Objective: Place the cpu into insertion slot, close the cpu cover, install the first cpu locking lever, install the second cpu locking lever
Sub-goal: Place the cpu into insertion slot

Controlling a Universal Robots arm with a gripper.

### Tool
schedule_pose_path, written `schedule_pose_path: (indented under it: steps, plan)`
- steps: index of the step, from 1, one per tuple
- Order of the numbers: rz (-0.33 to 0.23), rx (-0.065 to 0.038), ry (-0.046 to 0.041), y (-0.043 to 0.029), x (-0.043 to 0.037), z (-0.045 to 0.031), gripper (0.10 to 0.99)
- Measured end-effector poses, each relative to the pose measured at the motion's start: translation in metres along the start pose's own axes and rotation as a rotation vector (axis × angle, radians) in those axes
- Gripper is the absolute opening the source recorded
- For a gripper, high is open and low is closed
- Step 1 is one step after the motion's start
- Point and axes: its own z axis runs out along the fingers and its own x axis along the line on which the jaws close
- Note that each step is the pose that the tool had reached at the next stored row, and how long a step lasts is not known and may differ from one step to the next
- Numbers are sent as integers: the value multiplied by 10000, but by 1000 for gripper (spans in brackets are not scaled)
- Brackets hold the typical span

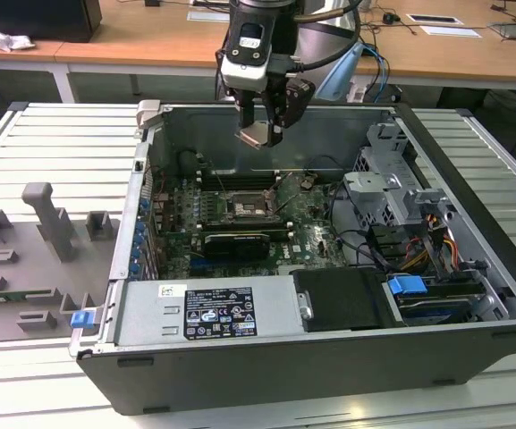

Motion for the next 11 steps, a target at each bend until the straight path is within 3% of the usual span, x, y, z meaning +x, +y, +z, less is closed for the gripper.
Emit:
schedule_pose_path:
  steps: [11]
  plan:
    - [1145, -19, -100, -2, -1, 27, 541]
